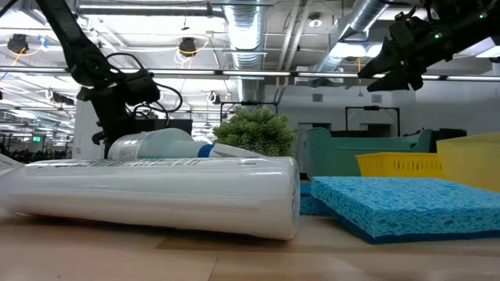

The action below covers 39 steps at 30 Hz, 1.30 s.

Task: Pick & Place Kitchen Items
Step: Put the blue sponge into the top yellow bin

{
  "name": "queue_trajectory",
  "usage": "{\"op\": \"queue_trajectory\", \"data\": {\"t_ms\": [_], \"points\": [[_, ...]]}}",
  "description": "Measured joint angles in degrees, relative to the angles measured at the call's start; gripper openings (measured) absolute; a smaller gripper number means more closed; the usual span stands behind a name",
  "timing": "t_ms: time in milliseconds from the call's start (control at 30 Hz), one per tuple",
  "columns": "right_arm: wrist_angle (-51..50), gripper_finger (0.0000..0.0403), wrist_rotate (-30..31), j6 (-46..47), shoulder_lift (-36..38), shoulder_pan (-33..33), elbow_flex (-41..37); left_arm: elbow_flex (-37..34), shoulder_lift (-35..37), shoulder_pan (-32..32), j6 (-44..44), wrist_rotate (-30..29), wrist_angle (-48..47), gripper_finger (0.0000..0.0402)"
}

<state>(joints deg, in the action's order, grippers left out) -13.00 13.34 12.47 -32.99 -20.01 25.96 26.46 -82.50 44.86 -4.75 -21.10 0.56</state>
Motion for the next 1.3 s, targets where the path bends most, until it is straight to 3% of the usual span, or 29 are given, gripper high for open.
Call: {"op": "queue_trajectory", "data": {"t_ms": [267, 700, 933, 1300], "points": [[-0.1, 0.0327, 0.0, -0.4, 0.0, 0.0, 0.0, 0.0, -0.3, 0.0, 0.2, -0.1, 0.2, 0.0163], [-0.1, 0.0327, -0.2, -0.4, 0.0, 0.0, 0.0, 0.1, -0.4, 0.0, -1.5, -0.1, 0.4, 0.0130], [-0.2, 0.0327, -0.2, -0.4, 0.0, 0.0, 0.0, 0.1, -0.4, 0.0, -1.5, -0.1, 0.4, 0.0094], [-0.2, 0.0327, -0.2, -0.4, 0.0, 0.0, 0.0, 0.2, -0.4, 0.2, -1.8, -0.1, 0.7, 0.0004]]}}
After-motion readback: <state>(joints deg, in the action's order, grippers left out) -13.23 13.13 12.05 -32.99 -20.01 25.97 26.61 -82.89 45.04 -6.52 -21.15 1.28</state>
